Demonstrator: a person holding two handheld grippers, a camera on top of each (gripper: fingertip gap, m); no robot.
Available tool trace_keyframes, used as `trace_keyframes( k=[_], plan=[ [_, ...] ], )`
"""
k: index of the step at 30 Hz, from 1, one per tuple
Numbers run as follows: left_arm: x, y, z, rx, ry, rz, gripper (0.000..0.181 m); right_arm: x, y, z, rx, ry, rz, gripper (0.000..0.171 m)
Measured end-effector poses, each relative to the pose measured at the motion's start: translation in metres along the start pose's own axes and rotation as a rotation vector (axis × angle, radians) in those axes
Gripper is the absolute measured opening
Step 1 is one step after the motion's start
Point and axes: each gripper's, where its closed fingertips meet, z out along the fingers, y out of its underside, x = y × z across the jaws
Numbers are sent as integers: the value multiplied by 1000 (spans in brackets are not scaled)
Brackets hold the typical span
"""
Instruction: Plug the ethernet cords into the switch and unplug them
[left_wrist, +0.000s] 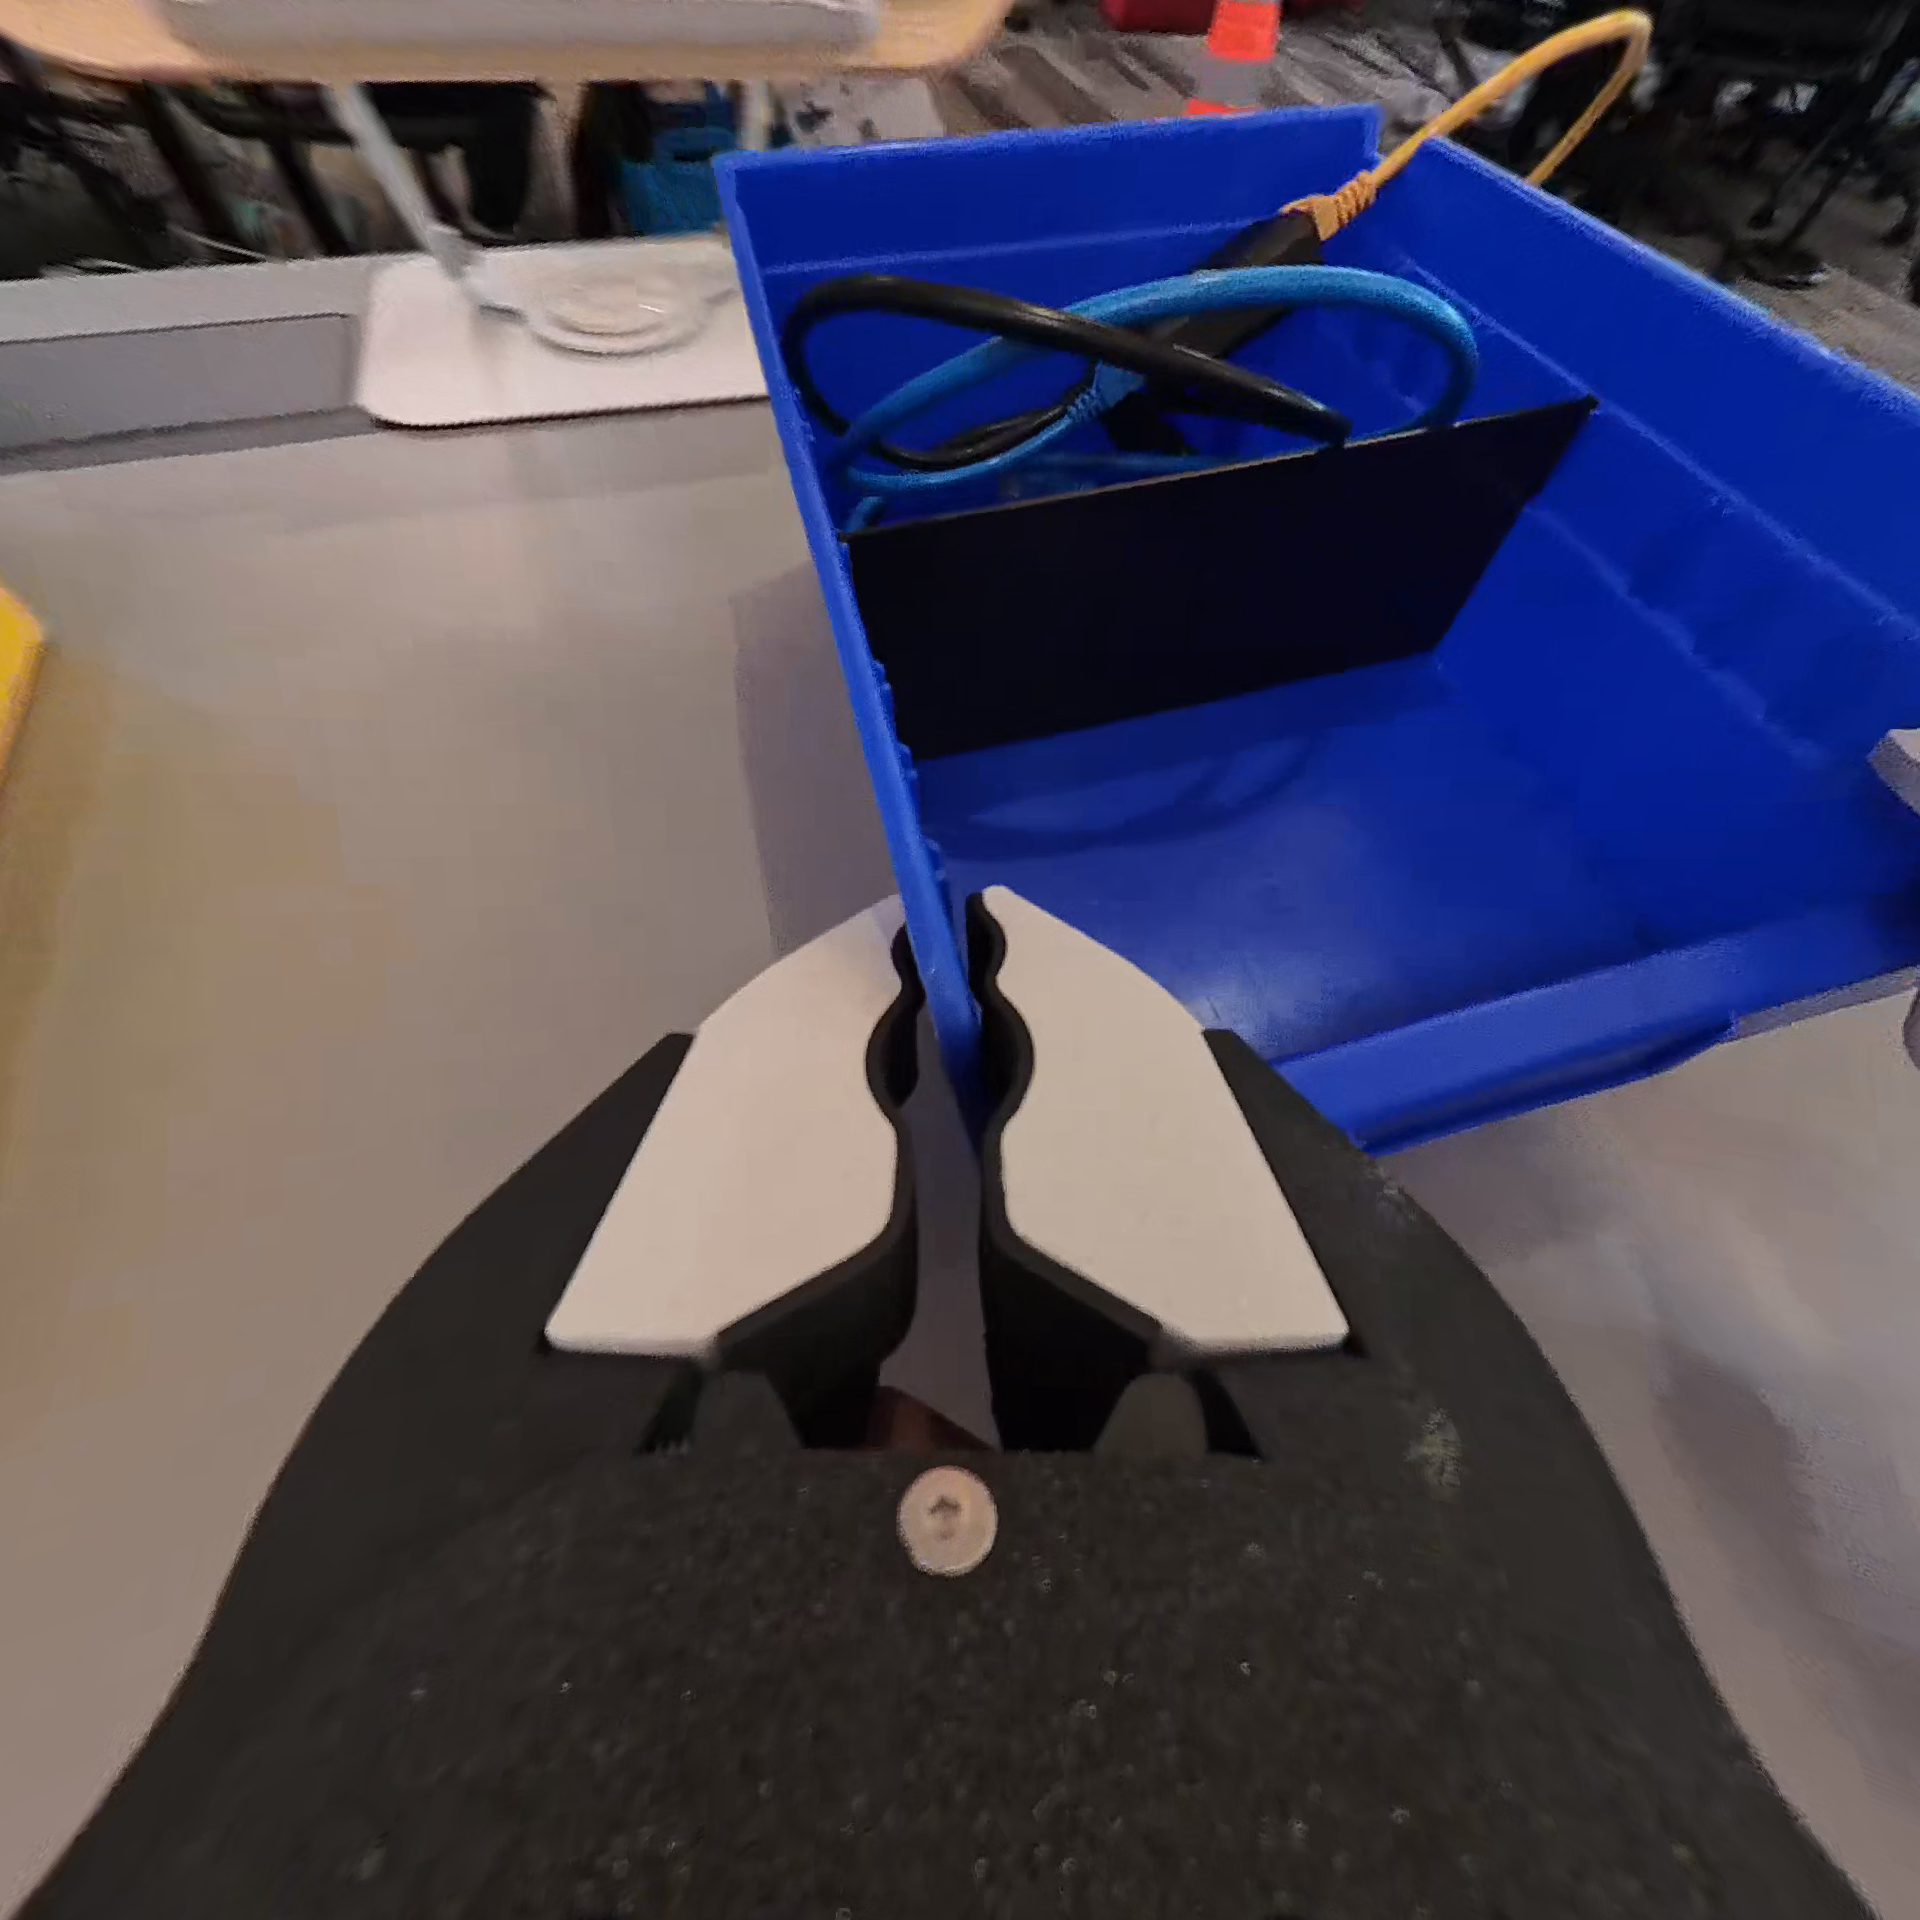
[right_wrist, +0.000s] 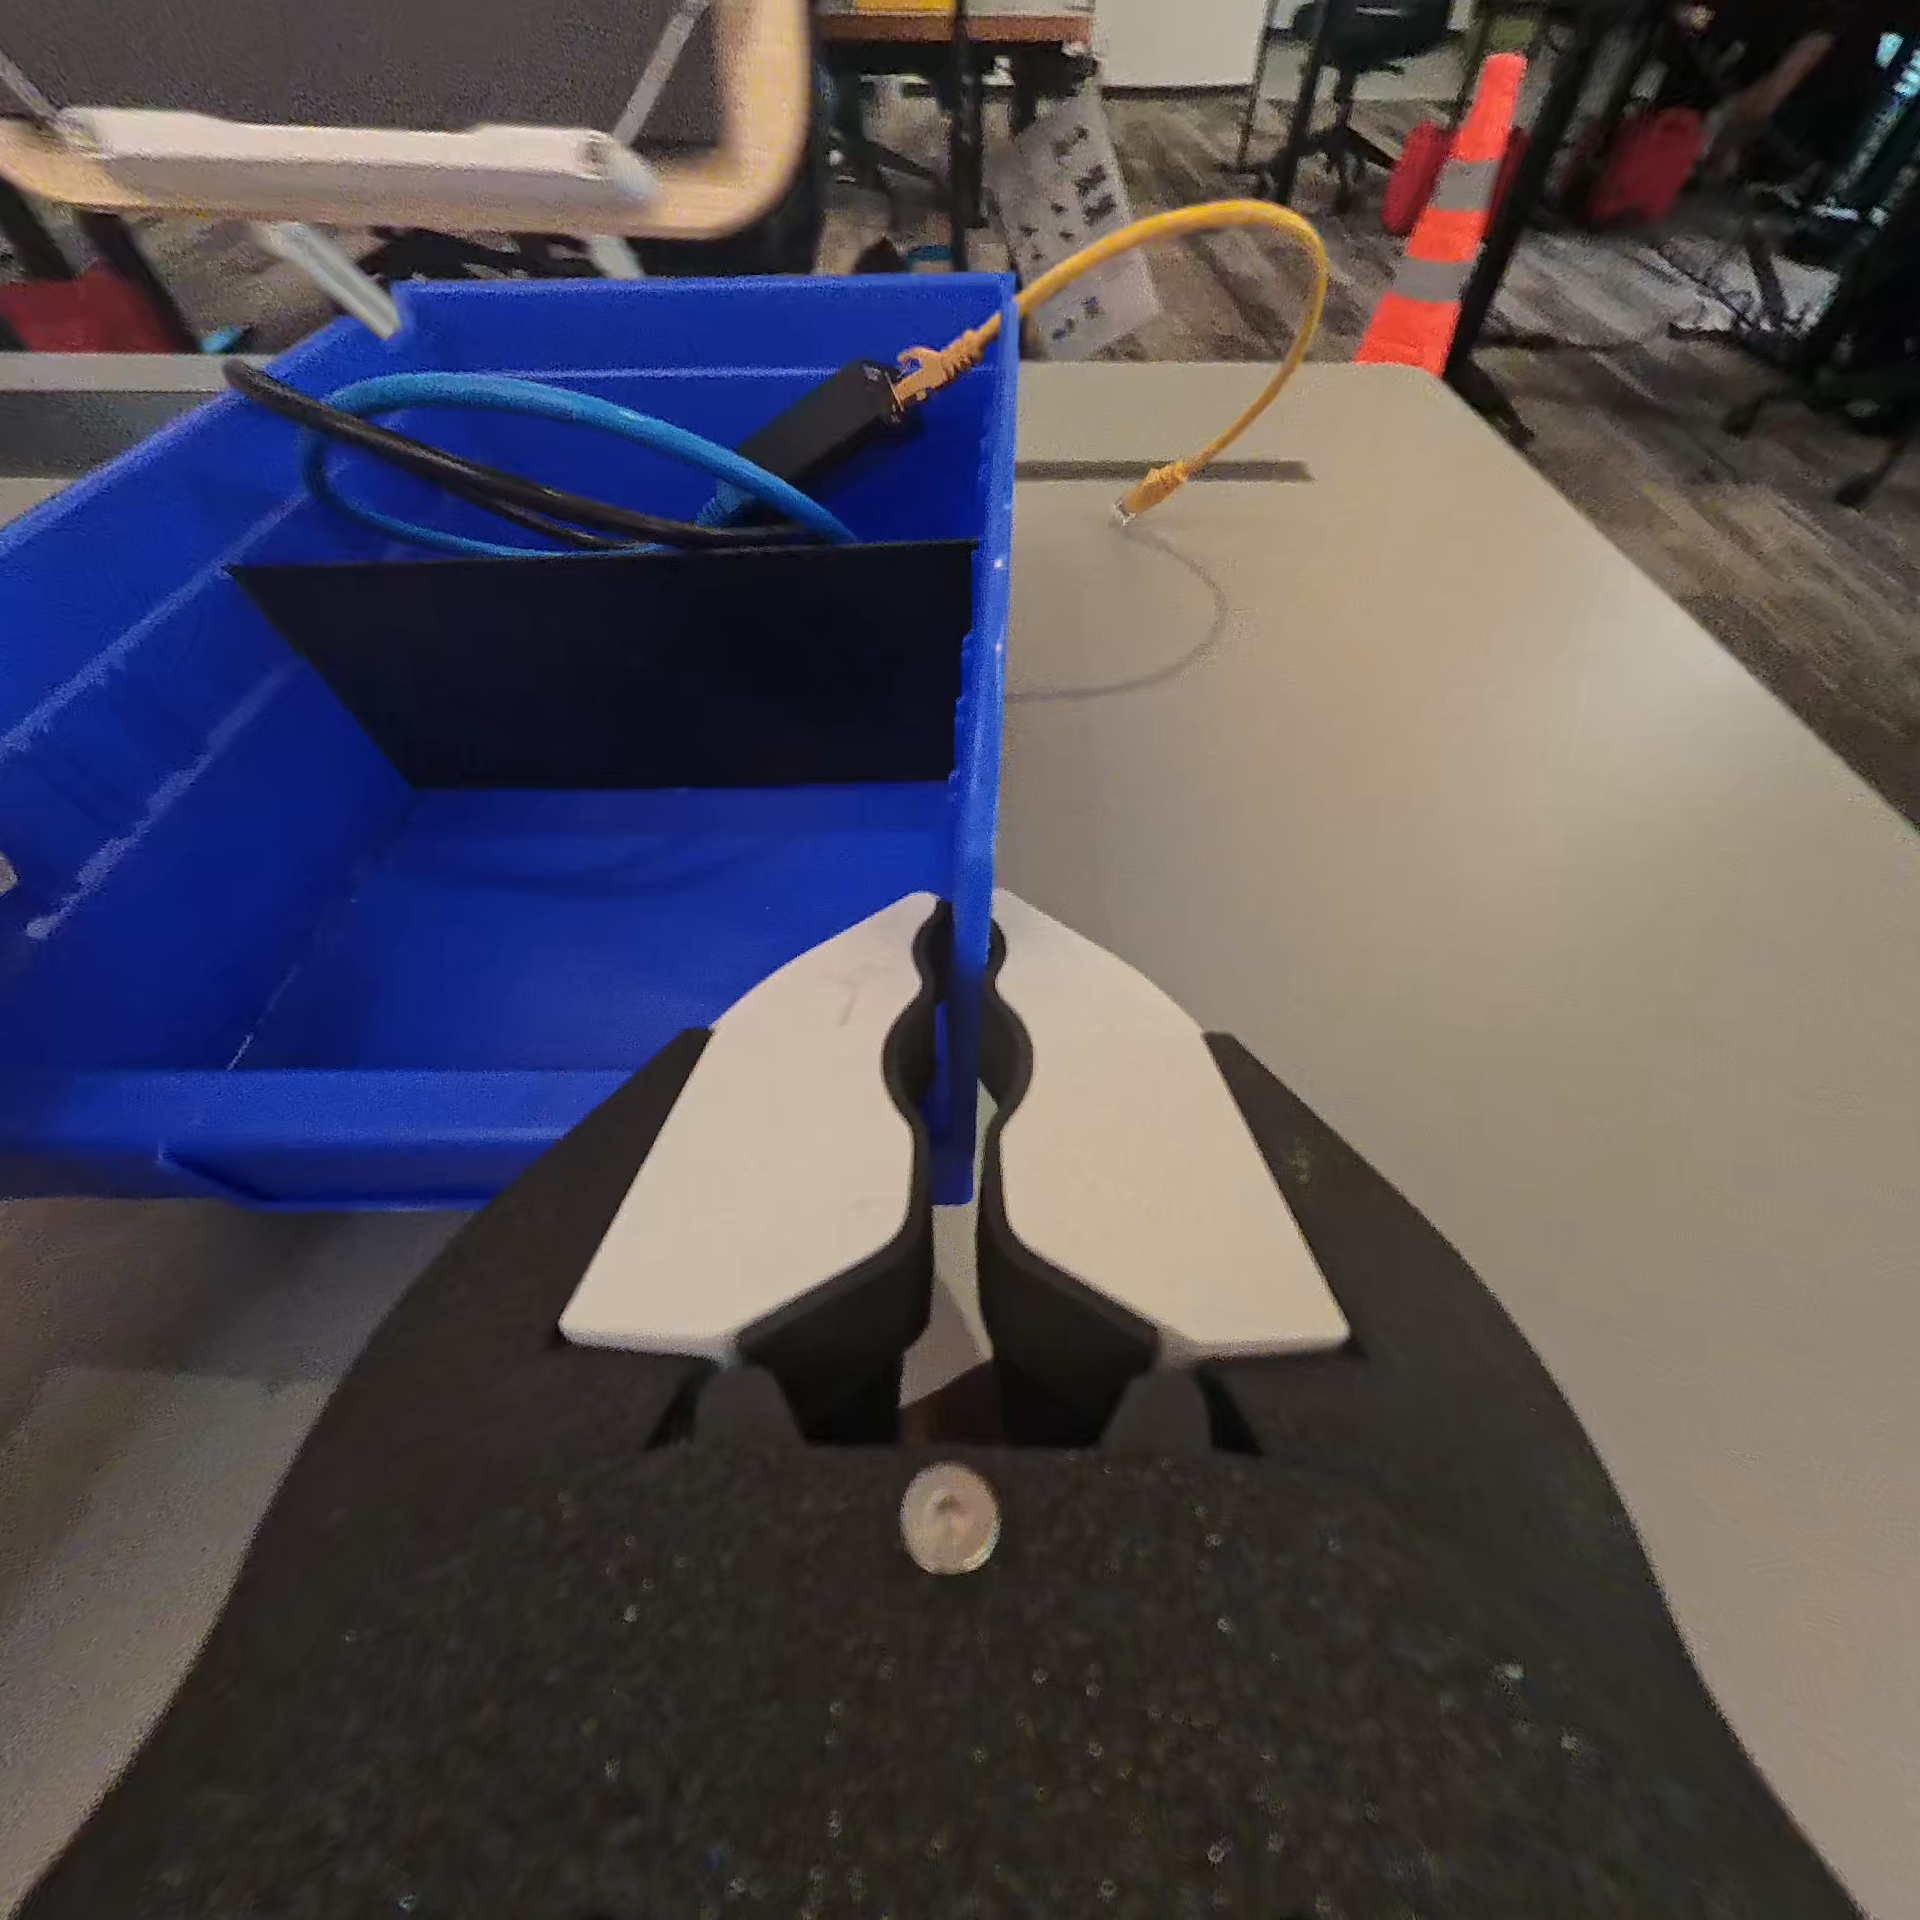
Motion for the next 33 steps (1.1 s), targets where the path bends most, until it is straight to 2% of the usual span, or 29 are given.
trace_keyframes(
  k=[5,9,11,12,13,14,15,18,21,23,25,28,33],
  plan=[
    [-84,5,-33,19,-136,5,5,-88,-1,16,0,-120,-72,3],
    [-127,19,-38,-22,-178,58,7,-133,7,33,-12,-135,-45,3],
    [-136,24,-35,-44,-178,136,10,-143,13,37,-19,-131,-85,17],
    [-136,25,-37,-42,-162,153,14,-147,14,36,-25,-154,-107,22],
    [-135,23,-43,-31,-146,159,28,-151,15,33,-26,-201,-136,24],
    [-137,21,-54,-12,-146,149,43,-153,14,28,-17,-249,-162,29],
    [-144,18,-68,13,-175,123,49,-152,12,21,1,-289,-186,37],
    [-175,11,-125,119,-229,-6,47,-145,10,-3,34,-414,-237,51],
    [-242,19,-172,197,-350,-66,46,-147,27,-22,-52,-583,-231,42],
    [-295,40,-187,182,-413,-47,46,-150,29,-26,-91,-636,-124,40],
    [-342,63,-187,110,-448,-42,46,-157,30,-32,-106,-690,-46,40],
    [-383,75,-173,81,-420,-63,47,-161,40,-38,-114,-694,-77,41],
    [-409,58,-145,124,-349,-120,49,-154,52,-45,-92,-621,-211,42]
  ],
)
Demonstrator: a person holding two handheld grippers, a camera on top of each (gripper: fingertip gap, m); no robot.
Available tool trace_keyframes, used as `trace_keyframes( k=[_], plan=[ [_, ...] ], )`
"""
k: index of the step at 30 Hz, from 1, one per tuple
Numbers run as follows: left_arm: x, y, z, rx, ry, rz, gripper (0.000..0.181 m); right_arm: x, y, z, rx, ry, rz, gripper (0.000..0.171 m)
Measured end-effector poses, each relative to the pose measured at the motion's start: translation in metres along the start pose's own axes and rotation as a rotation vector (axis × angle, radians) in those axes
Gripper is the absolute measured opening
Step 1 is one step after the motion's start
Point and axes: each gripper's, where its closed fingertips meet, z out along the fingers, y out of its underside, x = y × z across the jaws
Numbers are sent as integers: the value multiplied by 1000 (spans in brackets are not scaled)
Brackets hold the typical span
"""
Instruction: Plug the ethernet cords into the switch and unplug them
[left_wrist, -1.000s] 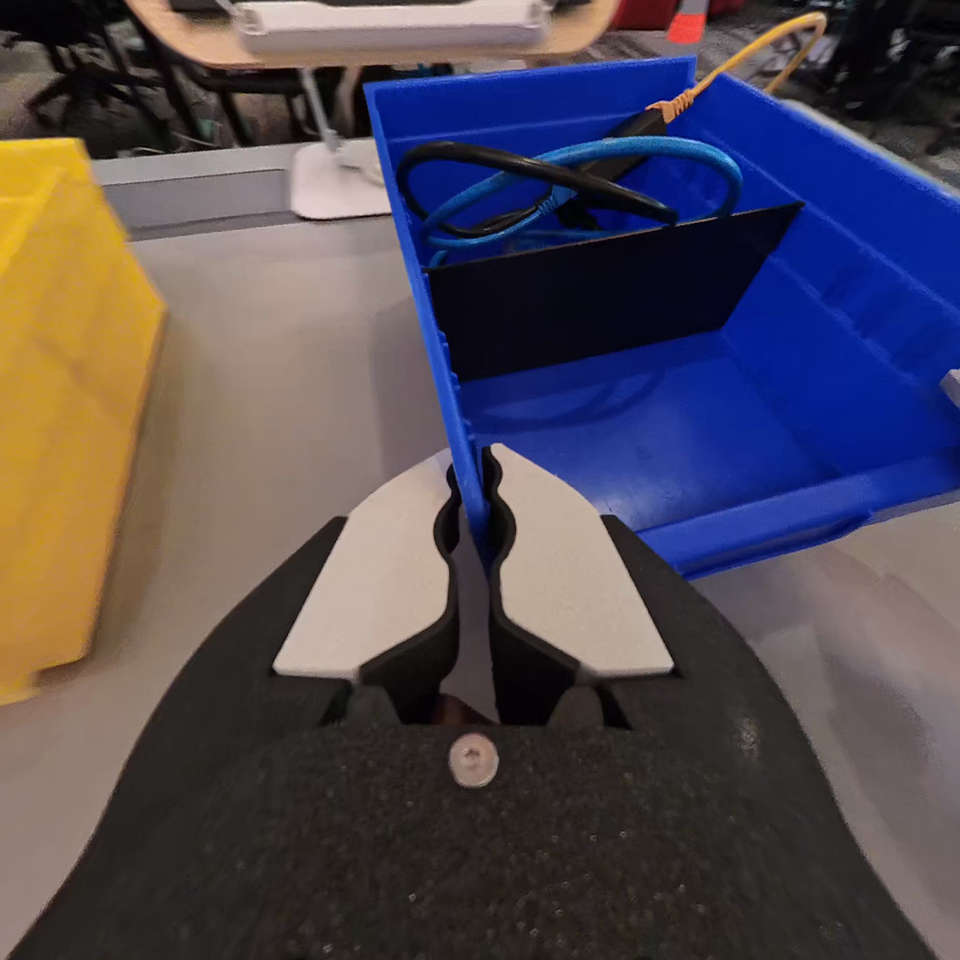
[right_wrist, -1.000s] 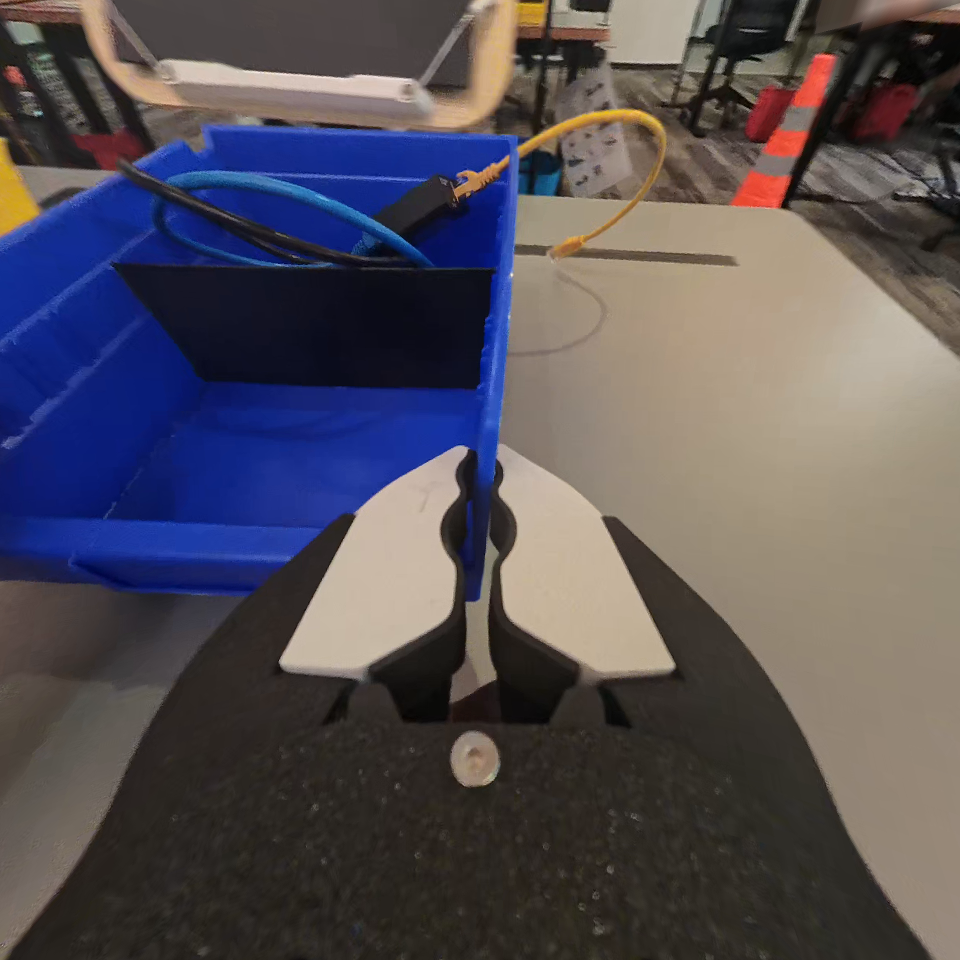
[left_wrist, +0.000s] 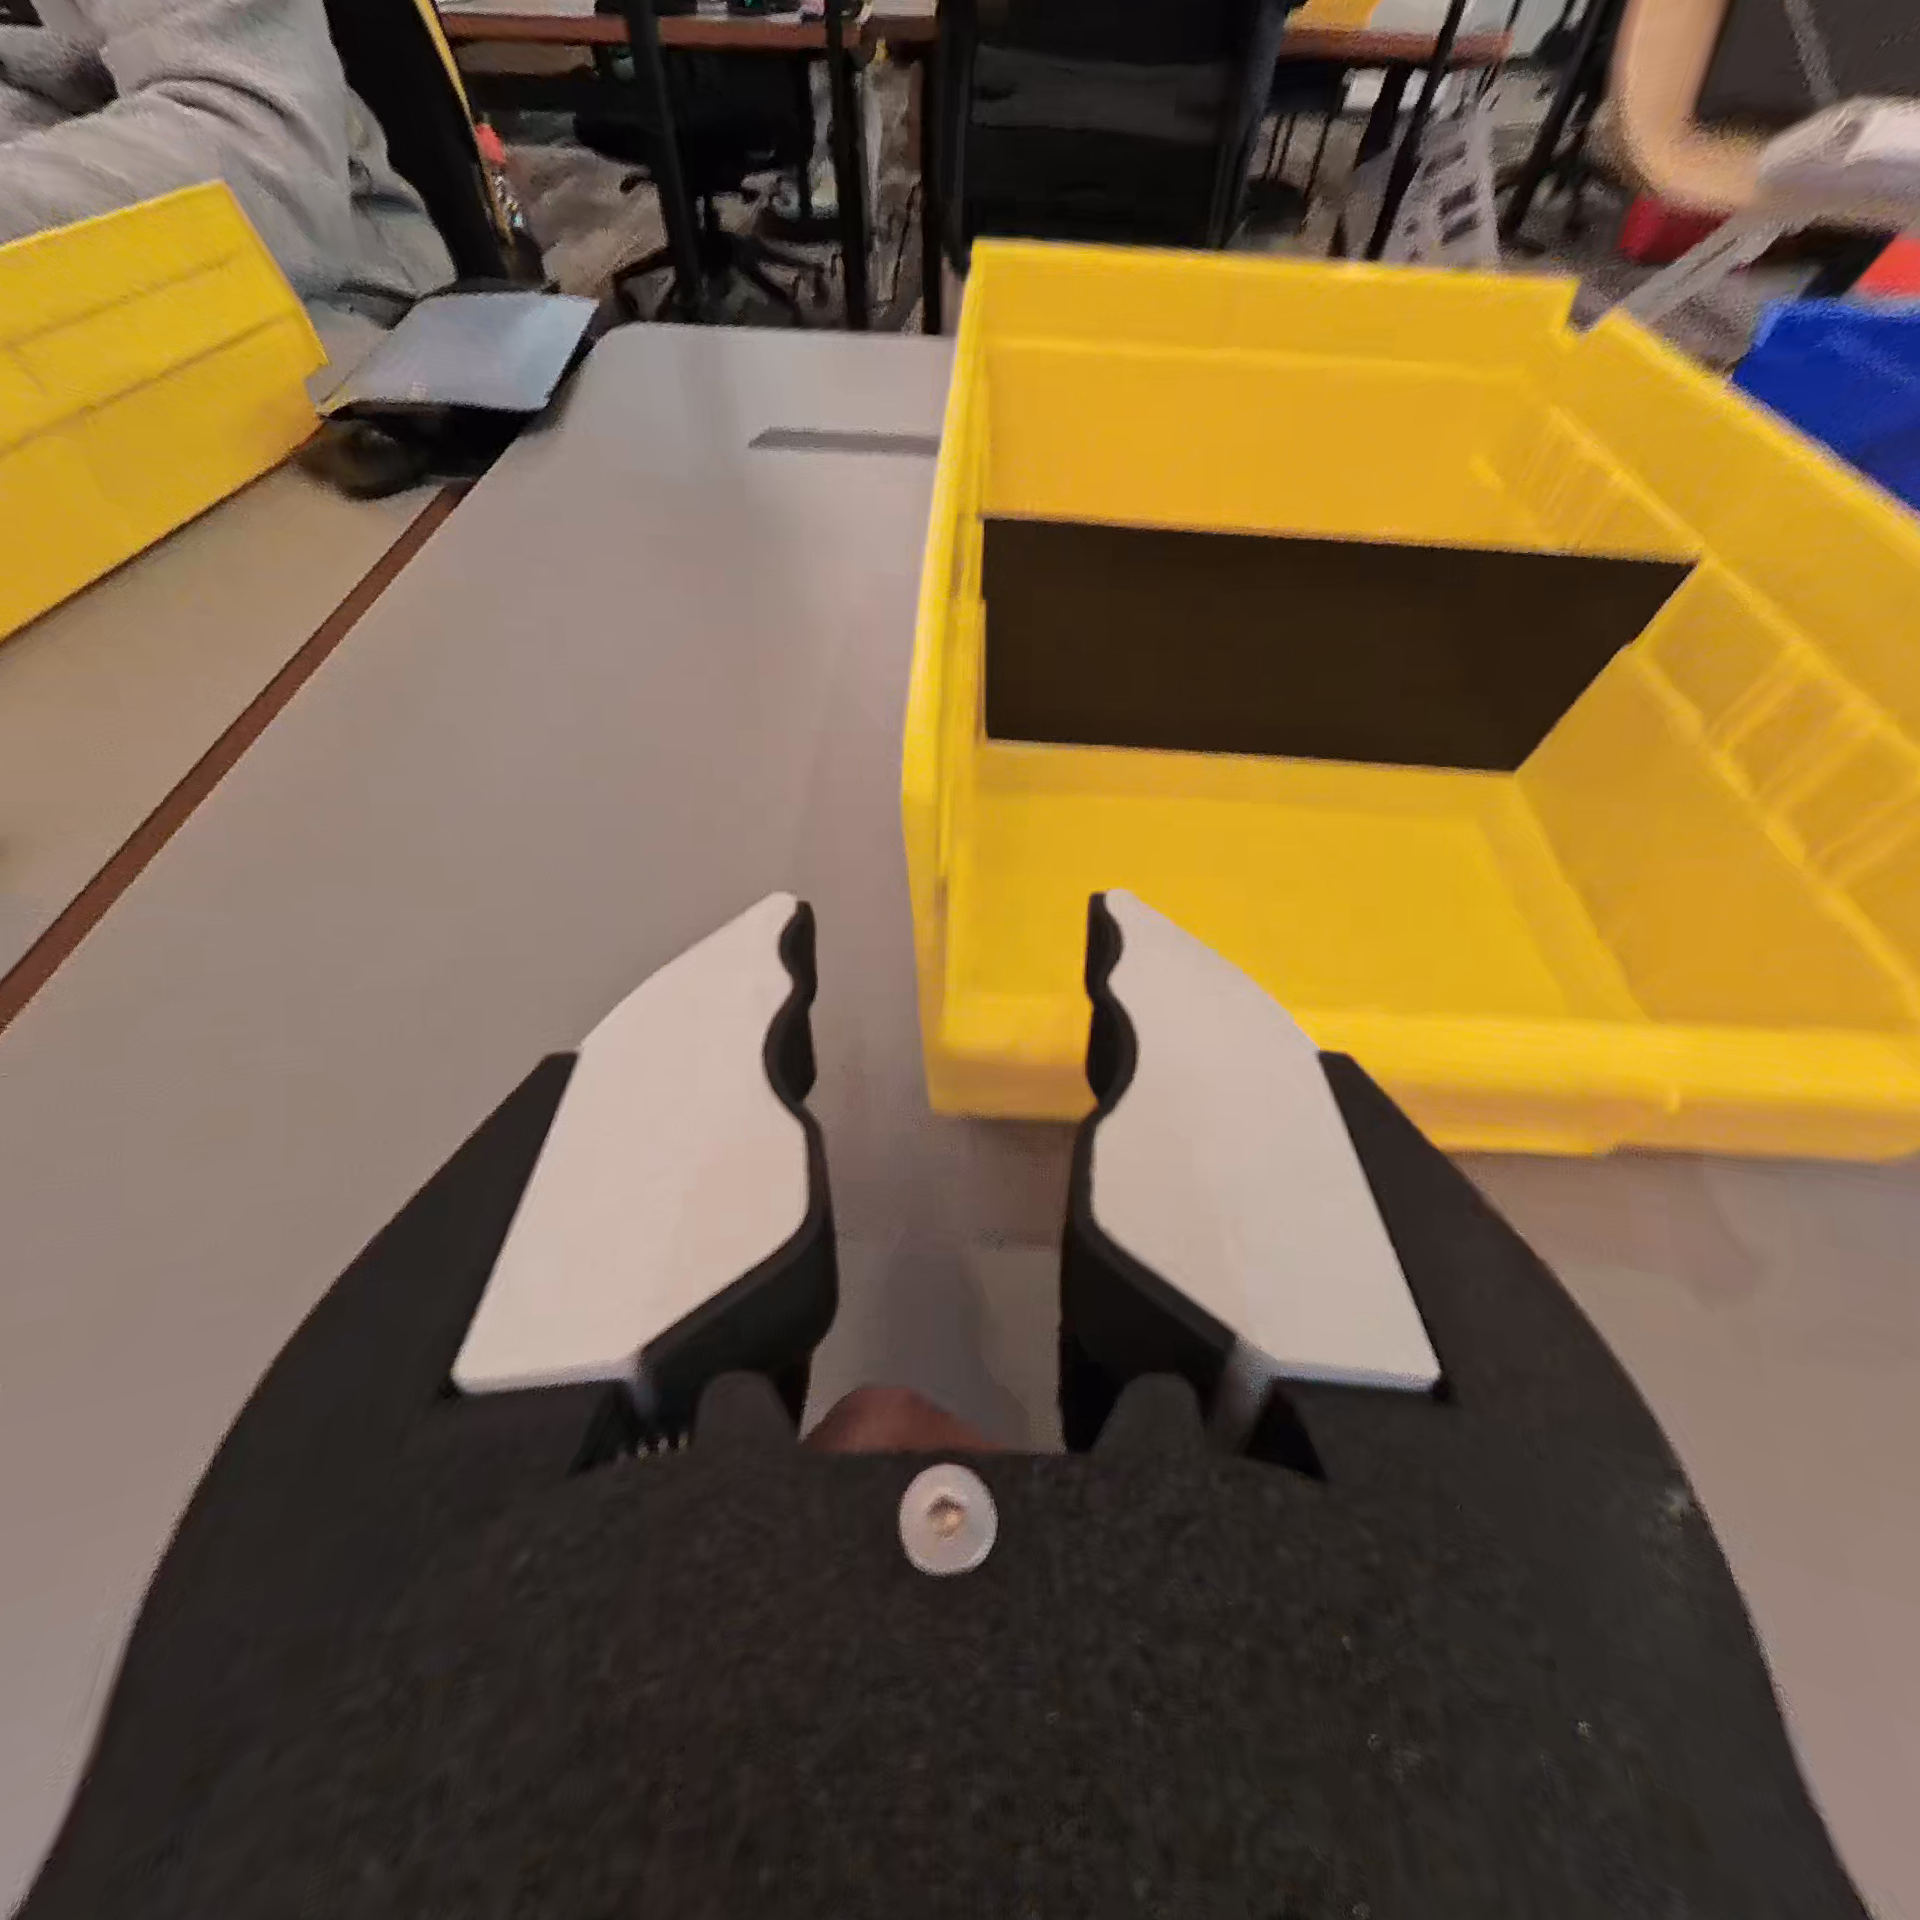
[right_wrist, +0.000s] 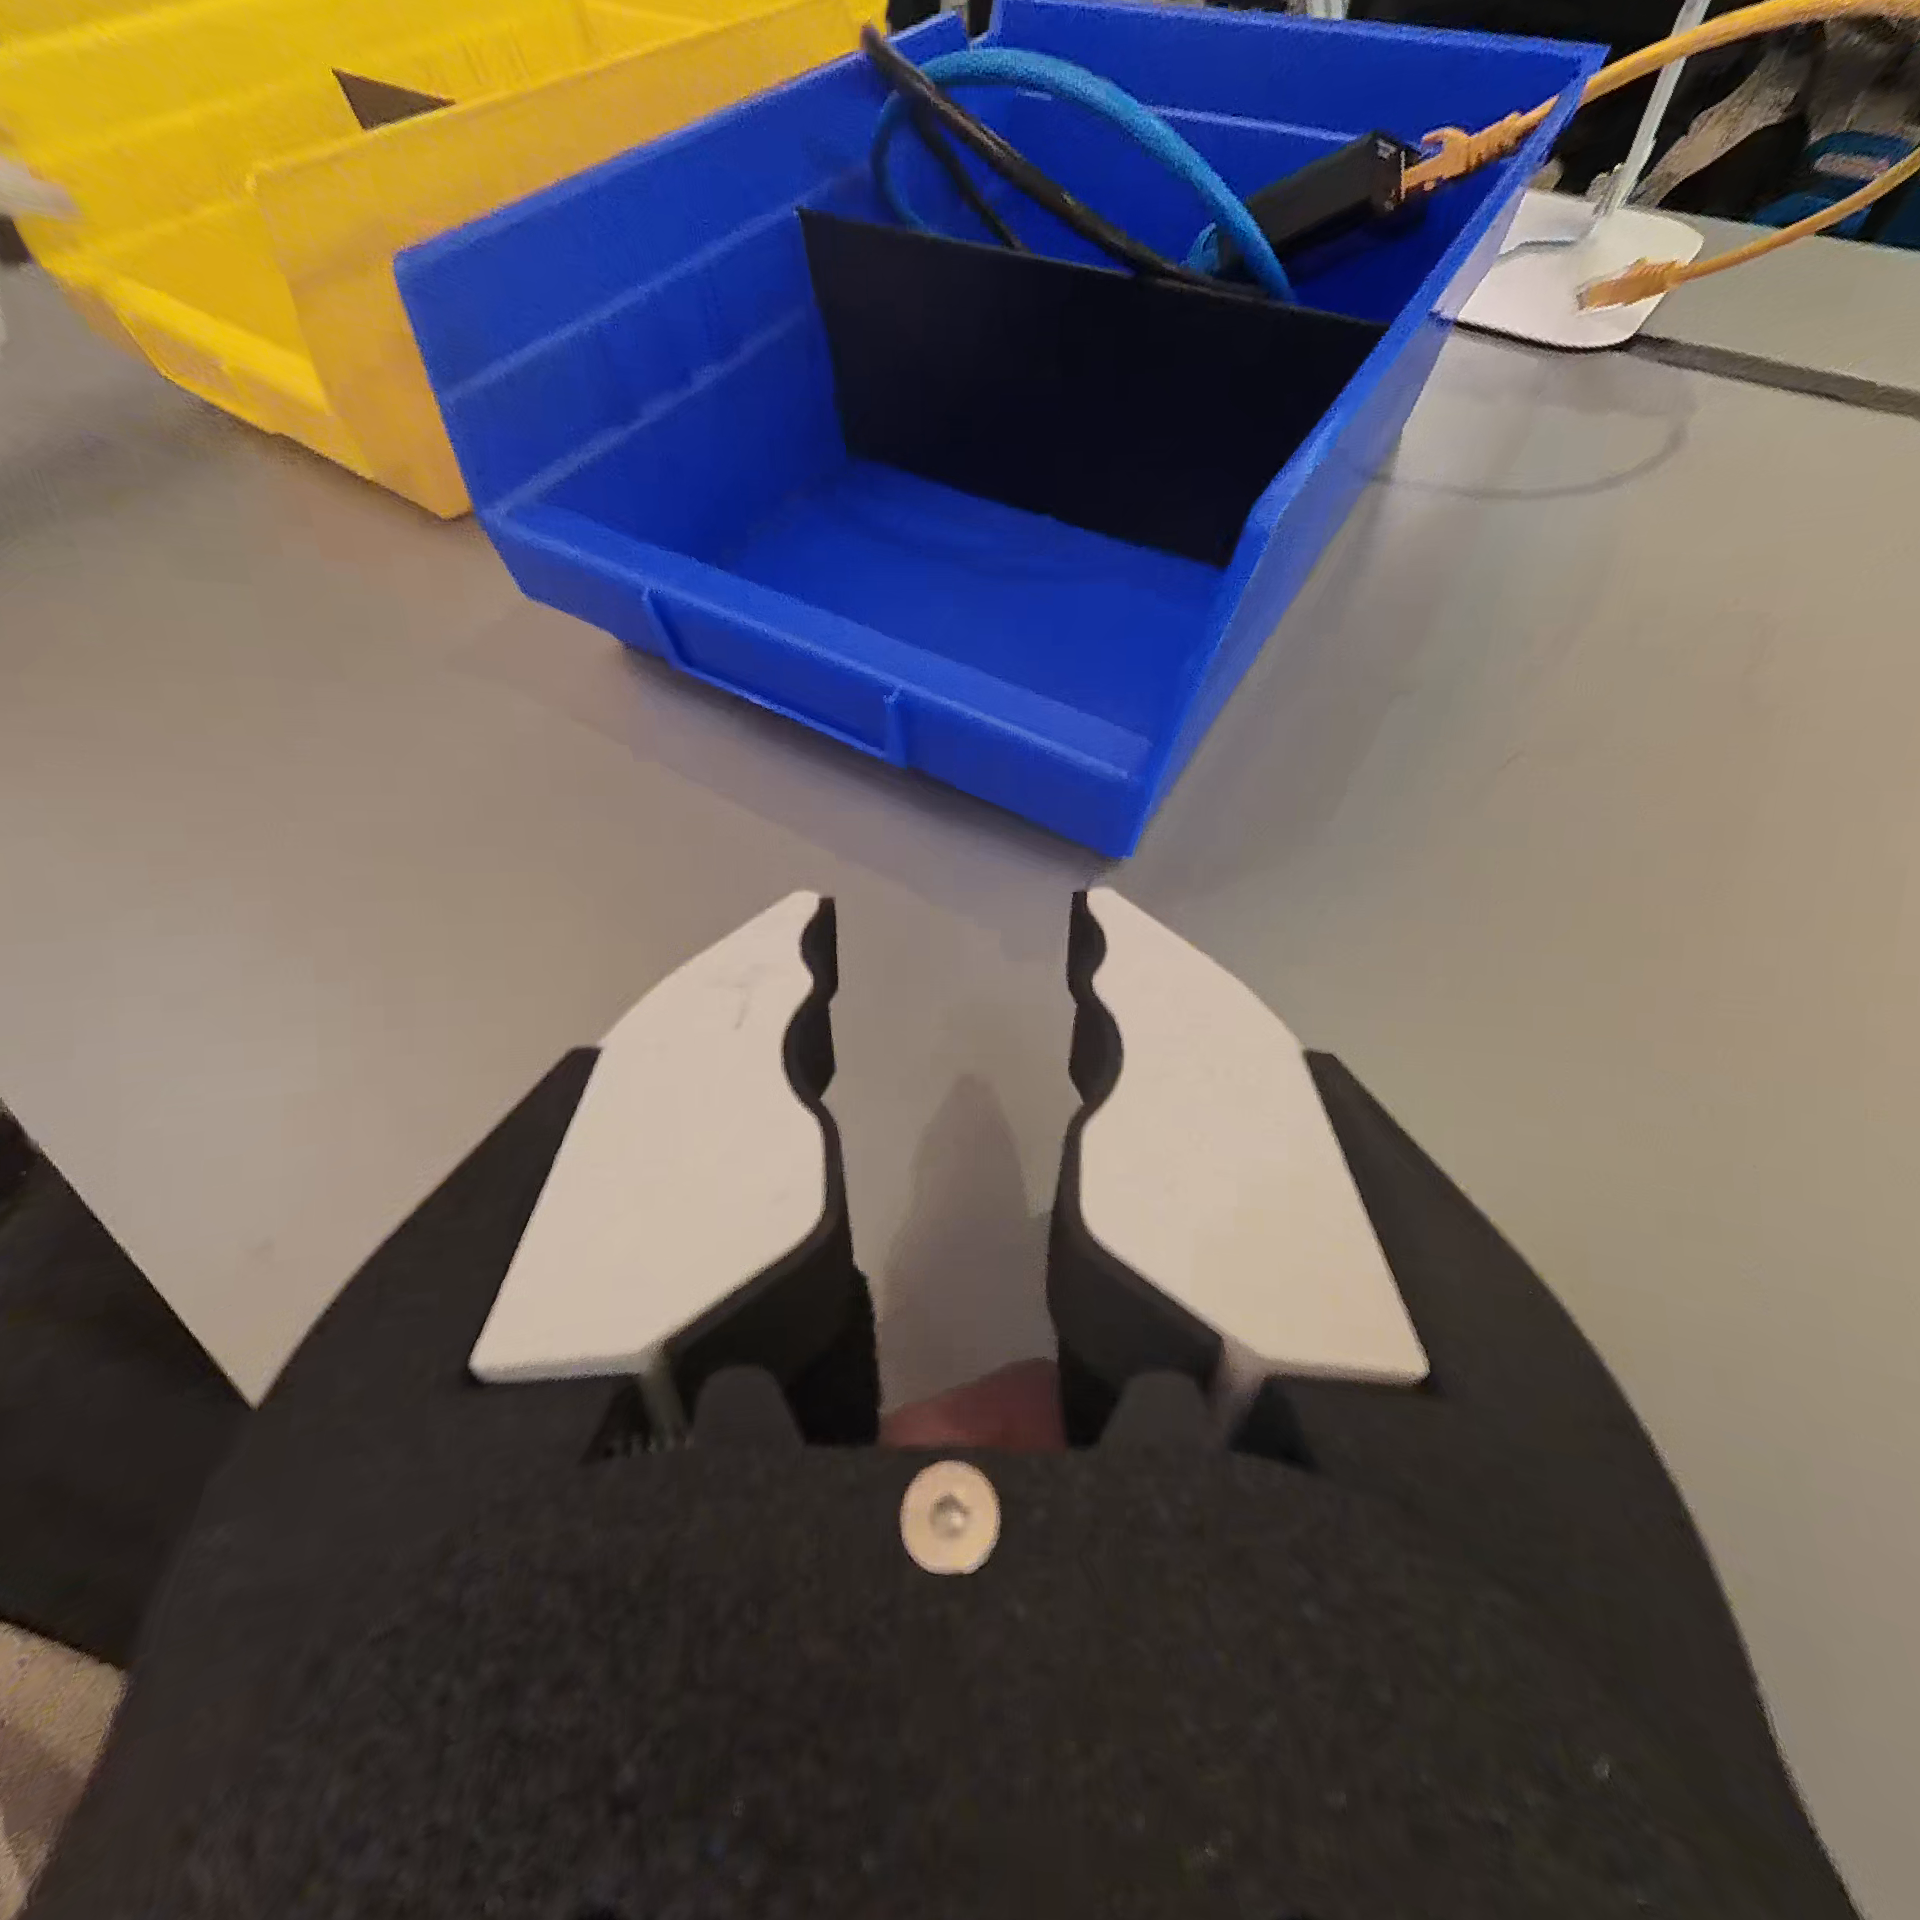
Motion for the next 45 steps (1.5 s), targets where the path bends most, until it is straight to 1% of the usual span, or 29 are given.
trace_keyframes(
  k=[1,3,4,7,8,12,14,16,18,22,23,25,26,27,28,31,34,38,40,42,45],
  plan=[
    [-1,-6,5,12,1,-2,39,-1,3,-2,-6,4,-4,42],
    [-6,-10,16,11,-40,7,10,-2,7,-7,-16,10,-4,42],
    [-4,-8,21,6,-31,-5,4,-3,7,-10,-13,14,-1,42],
    [5,-6,24,-37,29,-31,2,-12,8,-16,-9,16,-5,41],
    [7,-5,22,-53,27,-36,2,-18,7,-17,-6,15,-18,42],
    [16,6,-6,-103,-30,-65,2,-67,-6,-7,0,-29,-65,40],
    [22,14,-26,-134,-68,-70,3,-96,-14,9,-15,-26,-54,33],
    [29,22,-45,-157,-90,-98,3,-132,-27,27,-15,-79,-39,39],
    [35,29,-64,-168,-121,-88,3,-162,-41,49,-8,-108,-7,38],
    [46,43,-101,-172,-157,-74,4,-191,-60,96,-25,-32,6,36],
    [48,46,-109,-172,-160,-78,4,-192,-65,105,-22,5,8,33],
    [51,51,-125,-170,-168,-85,4,-190,-69,122,-28,74,22,22],
    [53,54,-132,-167,-171,-86,4,-191,-67,128,-47,84,22,9],
    [54,55,-137,-164,-169,-85,4,-188,-64,132,-73,108,0,4],
    [56,57,-142,-165,-164,-92,5,-187,-65,133,-70,121,-31,4],
    [58,53,-158,-119,-184,-102,4,-194,-68,125,-84,84,-36,3],
    [60,37,-185,-18,-257,-27,4,-205,-83,110,-46,6,-32,3],
    [83,11,-223,147,-309,5,5,-203,-119,72,108,4,-117,3],
    [101,-17,-229,227,-296,34,5,-187,-139,48,184,38,-113,3],
    [127,-52,-228,300,-241,45,5,-160,-158,21,237,85,-96,4],
    [186,-102,-207,355,-114,58,5,-97,-181,-24,304,201,-72,5]
  ],
)
